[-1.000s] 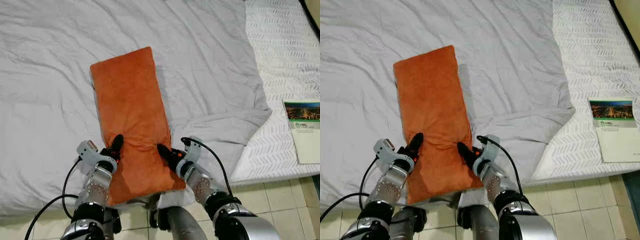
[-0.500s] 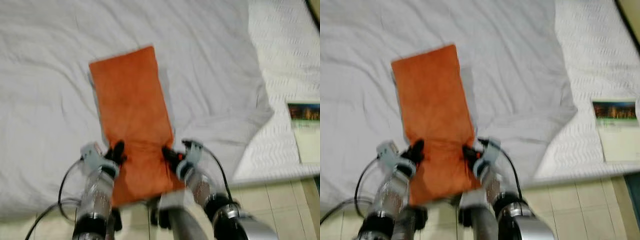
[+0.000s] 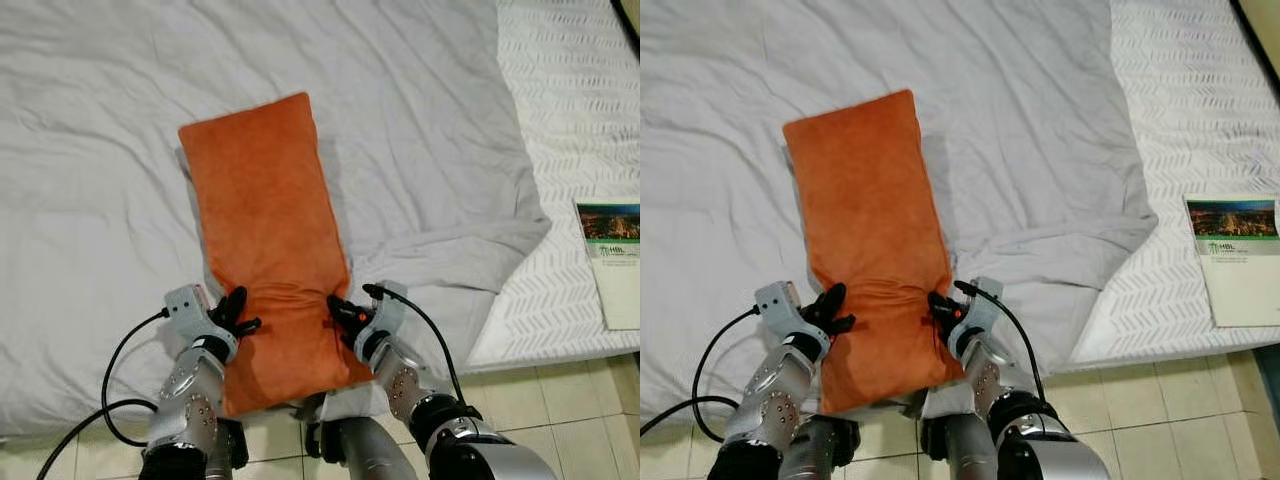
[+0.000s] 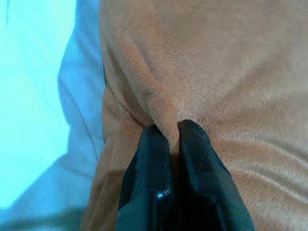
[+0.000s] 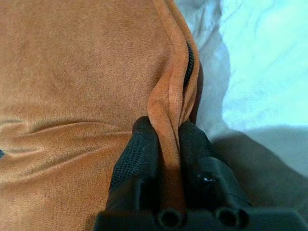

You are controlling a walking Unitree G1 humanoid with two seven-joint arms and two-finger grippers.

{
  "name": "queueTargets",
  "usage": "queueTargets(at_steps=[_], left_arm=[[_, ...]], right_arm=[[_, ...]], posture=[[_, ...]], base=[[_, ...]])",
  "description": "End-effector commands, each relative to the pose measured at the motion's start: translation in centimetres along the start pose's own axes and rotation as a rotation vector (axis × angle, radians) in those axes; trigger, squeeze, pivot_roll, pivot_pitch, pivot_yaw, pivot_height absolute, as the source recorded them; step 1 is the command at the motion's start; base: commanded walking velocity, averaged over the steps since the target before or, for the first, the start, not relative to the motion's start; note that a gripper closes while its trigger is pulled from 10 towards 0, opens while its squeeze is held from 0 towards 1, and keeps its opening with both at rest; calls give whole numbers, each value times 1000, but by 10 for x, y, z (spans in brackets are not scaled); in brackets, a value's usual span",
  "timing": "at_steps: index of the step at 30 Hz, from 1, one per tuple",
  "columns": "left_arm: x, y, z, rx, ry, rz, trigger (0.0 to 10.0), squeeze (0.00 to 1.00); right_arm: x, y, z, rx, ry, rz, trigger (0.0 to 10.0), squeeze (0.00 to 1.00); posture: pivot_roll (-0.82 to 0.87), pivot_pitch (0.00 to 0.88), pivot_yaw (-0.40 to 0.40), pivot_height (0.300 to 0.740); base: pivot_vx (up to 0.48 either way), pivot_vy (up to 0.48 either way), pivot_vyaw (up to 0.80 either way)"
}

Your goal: Clean up the room

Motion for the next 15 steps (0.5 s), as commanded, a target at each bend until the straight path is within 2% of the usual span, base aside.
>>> queueTargets(at_steps=[1, 2, 3, 5, 6, 9, 12, 14, 15], left_arm=[[-22, 11, 13, 38, 103, -50, 0, 0], [-12, 7, 11, 14, 70, -89, 0, 0], [-12, 7, 11, 14, 70, -89, 0, 0], [11, -7, 8, -38, -4, -180, 0, 0], [11, -7, 8, -38, -4, -180, 0, 0], [38, -28, 5, -115, -97, -300, 0, 0], [41, -30, 3, -125, -108, -312, 0, 0], [54, -36, 2, -156, -136, -336, 0, 0], [60, -38, 1, -162, -145, -350, 0, 0]], right_arm=[[-15, -15, 8, -74, 46, 1, 0, 0], [-4, -14, 6, -63, 6, 31, 0, 0], [-4, -14, 6, -63, 6, 31, 0, 0], [25, -13, 5, -50, -107, 106, 0, 0], [25, -13, 5, -50, -107, 106, 0, 0], [70, -12, 16, -65, -317, 182, 0, 0], [78, -14, 20, -77, -359, 195, 0, 0], [94, -18, 35, -122, -457, 230, 0, 0], [99, -23, 45, -146, -494, 247, 0, 0]], posture=[[82, 367, -160, 740], [84, 350, -159, 740], [84, 350, -159, 740], [103, 212, -147, 740], [103, 212, -147, 740], [112, 104, -137, 740], [111, 61, -133, 740], [106, 0, -118, 740], [110, 0, -107, 740]], base=[[0, 0, 0], [0, 0, 0], [0, 0, 0], [0, 0, 0], [0, 0, 0], [0, 0, 0], [0, 0, 0], [0, 0, 0], [0, 0, 0]])
Point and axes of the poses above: a point about 5 cm out from each wrist's last joint towards the gripper, its own z axis pointing back from the gripper into the wrist, its own x axis along the axis of the wrist's last joint, y = z × x, the point moved 2 cm from there along -z, pointing out of the wrist towards the gripper, and after that the axes turned 2 degrees about -z, right-handed, at the moved point
